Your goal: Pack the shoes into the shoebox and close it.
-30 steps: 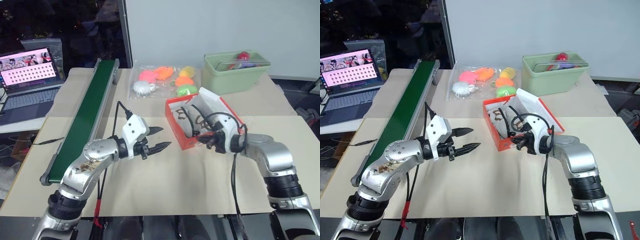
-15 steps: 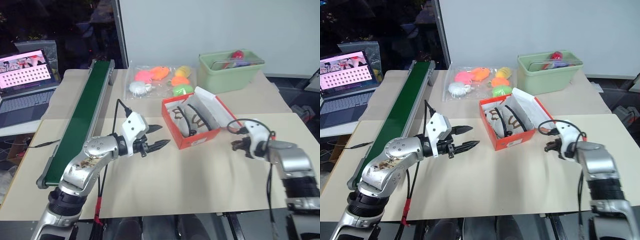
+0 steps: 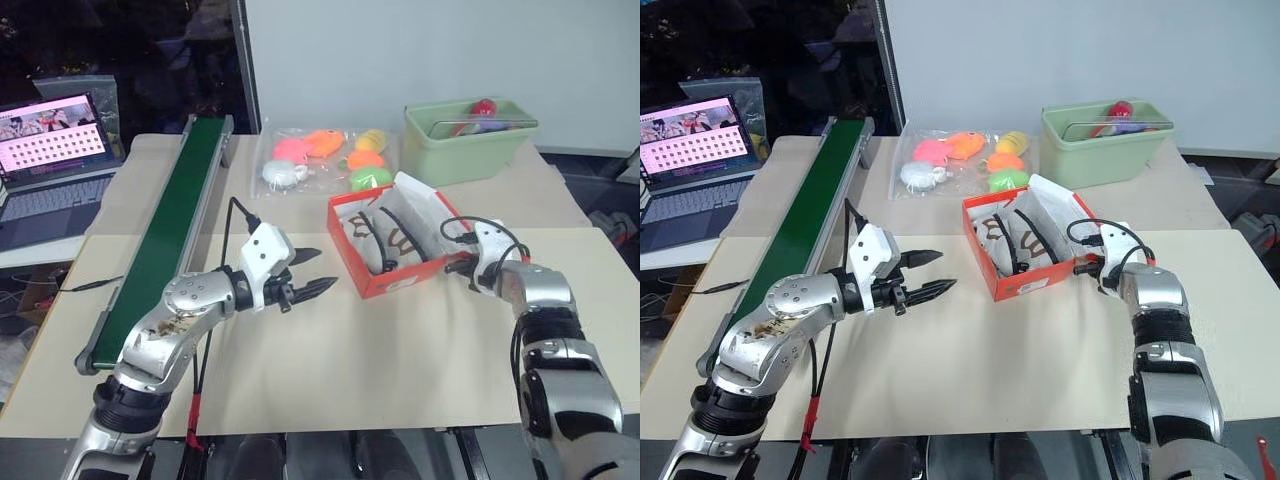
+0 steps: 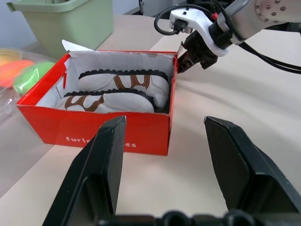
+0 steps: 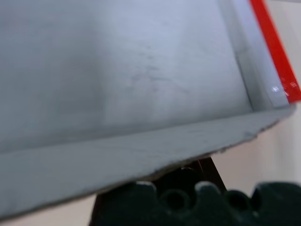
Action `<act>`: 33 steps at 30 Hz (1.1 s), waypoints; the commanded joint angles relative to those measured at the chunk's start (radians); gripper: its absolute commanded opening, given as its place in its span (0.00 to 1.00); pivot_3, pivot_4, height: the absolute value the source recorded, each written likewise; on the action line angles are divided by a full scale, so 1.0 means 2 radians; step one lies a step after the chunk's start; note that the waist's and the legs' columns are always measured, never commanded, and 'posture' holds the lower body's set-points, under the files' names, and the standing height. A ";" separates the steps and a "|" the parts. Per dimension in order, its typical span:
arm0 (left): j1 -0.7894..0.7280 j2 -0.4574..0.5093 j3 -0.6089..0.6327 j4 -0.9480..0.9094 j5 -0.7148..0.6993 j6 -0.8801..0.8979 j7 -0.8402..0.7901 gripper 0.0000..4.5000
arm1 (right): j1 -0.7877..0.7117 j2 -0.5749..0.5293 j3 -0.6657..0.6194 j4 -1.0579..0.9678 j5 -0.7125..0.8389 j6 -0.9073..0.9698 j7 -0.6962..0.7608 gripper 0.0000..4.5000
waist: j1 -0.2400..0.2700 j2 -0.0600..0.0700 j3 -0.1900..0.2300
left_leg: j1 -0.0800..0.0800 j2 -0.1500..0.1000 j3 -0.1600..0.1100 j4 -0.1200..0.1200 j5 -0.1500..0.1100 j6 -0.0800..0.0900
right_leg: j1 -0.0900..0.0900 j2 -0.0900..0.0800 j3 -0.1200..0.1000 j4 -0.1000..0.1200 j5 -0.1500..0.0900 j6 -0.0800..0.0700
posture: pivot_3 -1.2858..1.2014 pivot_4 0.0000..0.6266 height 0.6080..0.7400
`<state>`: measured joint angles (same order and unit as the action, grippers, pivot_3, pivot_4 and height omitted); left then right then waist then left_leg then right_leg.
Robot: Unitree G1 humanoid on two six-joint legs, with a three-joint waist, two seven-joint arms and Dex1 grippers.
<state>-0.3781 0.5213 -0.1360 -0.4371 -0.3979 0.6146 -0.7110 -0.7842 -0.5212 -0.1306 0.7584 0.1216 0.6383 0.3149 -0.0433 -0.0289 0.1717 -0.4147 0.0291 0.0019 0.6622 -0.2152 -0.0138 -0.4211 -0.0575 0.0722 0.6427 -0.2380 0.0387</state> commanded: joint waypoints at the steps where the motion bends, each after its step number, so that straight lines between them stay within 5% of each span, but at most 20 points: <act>1: -0.006 0.005 0.016 -0.014 -0.006 -0.004 0.000 0.63 | -0.037 0.020 -0.073 0.029 0.041 -0.060 -0.051 0.02 | -0.001 0.000 0.000 | 0.000 0.000 0.000 0.000 0.000 0.000 | 0.000 0.000 0.000 0.000 0.000 0.000 | 0.52 0.24 0.92; 9: -0.009 0.008 0.018 -0.007 -0.004 -0.007 -0.003 0.63 | -0.030 0.108 -0.195 -0.035 0.166 -0.118 -0.070 0.02 | -0.006 0.000 0.000 | 0.000 0.000 0.000 0.000 0.000 0.000 | 0.000 0.000 0.000 0.001 0.000 0.000 | 0.52 0.24 0.92; 13: -0.010 0.009 0.017 -0.007 -0.004 -0.007 -0.005 0.63 | -0.001 0.145 -0.193 -0.106 0.201 -0.128 -0.030 0.02 | -0.007 0.000 0.000 | 0.000 0.000 0.000 0.000 0.000 0.000 | 0.000 0.000 0.000 0.001 0.000 0.000 | 0.52 0.24 0.92; 19: -0.013 0.011 0.015 -0.008 -0.004 -0.005 -0.008 0.63 | 0.041 0.143 -0.129 -0.173 0.156 -0.161 -0.006 0.02 | -0.006 0.000 0.000 | 0.000 0.000 0.000 0.000 0.000 0.000 | -0.001 0.000 0.000 0.002 0.000 0.000 | 0.52 0.24 0.92; 33: -0.018 0.012 0.014 -0.003 -0.004 -0.002 -0.010 0.63 | 0.067 0.035 0.079 -0.250 -0.095 -0.261 -0.001 0.02 | -0.012 0.000 0.000 | 0.000 0.000 0.000 0.000 0.000 0.000 | -0.001 0.000 0.000 0.002 0.000 0.000 | 0.52 0.24 0.92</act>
<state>-0.3929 0.5428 -0.1231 -0.4321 -0.3982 0.6159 -0.7277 -0.6424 -0.4280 0.0090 0.3355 -0.0253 0.1668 0.3127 -0.0667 -0.0284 0.1717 -0.4148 0.0295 0.0016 0.6620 -0.2152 -0.0139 -0.4233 -0.0572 0.0725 0.6459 -0.2376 0.0383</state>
